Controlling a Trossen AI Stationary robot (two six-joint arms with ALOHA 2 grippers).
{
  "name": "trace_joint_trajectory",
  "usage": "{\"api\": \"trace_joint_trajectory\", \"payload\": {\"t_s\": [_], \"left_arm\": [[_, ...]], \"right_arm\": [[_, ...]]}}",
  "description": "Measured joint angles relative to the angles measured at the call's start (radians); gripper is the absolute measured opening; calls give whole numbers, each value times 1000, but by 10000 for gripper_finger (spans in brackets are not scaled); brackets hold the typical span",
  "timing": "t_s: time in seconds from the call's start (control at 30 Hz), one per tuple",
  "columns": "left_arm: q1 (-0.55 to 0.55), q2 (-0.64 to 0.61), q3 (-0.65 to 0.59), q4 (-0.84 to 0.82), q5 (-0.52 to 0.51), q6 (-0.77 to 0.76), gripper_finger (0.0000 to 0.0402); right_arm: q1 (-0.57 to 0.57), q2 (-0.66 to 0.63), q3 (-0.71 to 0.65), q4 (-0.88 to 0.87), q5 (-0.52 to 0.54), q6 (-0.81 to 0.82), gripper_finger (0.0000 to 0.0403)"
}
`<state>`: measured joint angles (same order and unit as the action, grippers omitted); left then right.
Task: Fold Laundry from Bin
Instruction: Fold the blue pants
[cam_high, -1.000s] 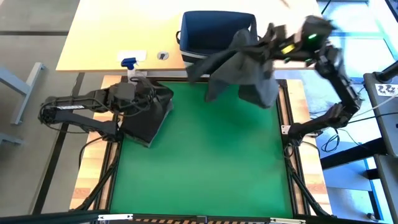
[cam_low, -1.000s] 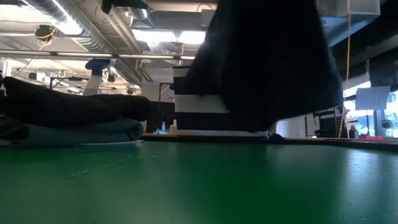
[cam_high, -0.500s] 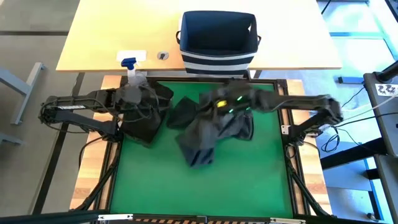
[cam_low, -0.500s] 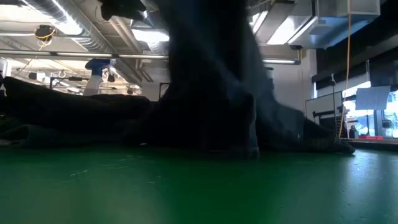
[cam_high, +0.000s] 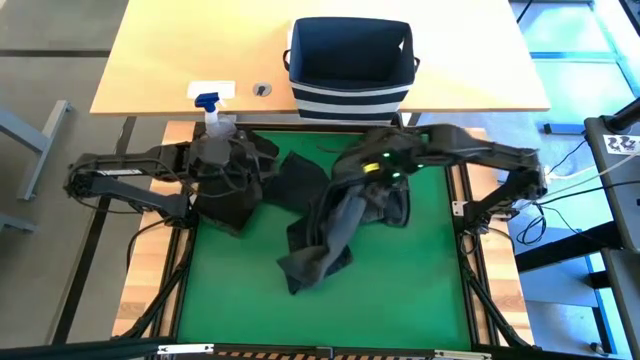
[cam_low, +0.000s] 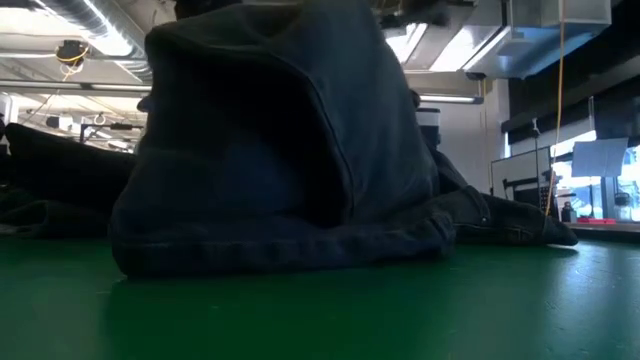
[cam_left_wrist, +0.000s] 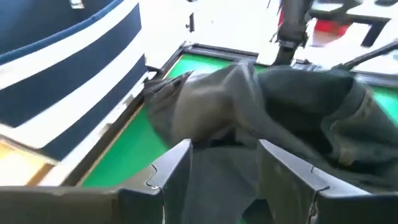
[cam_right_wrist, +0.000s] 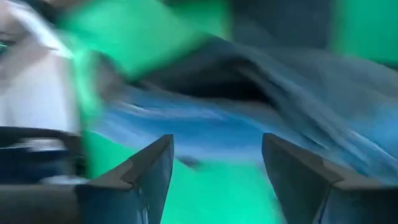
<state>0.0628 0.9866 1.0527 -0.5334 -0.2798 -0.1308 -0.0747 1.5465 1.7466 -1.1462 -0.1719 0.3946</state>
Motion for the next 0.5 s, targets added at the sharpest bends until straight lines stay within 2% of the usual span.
{"api": "trace_joint_trajectory", "payload": {"t_s": [0.1, 0.17, 0.3, 0.5], "left_arm": [[0, 30, 0, 35, 38, -42, 176], [0, 53, 0, 66, 58, -59, 176], [0, 97, 0, 90, 58, -104, 176], [0, 166, -1, 98, 54, -178, 176]], "right_arm": [[3, -31, 25, -214, 203, 2, 245], [3, -57, -9, -299, 265, 15, 245], [-9, -155, -188, -306, 298, 7, 245], [-108, -364, -599, -79, 232, 23, 245]]}}
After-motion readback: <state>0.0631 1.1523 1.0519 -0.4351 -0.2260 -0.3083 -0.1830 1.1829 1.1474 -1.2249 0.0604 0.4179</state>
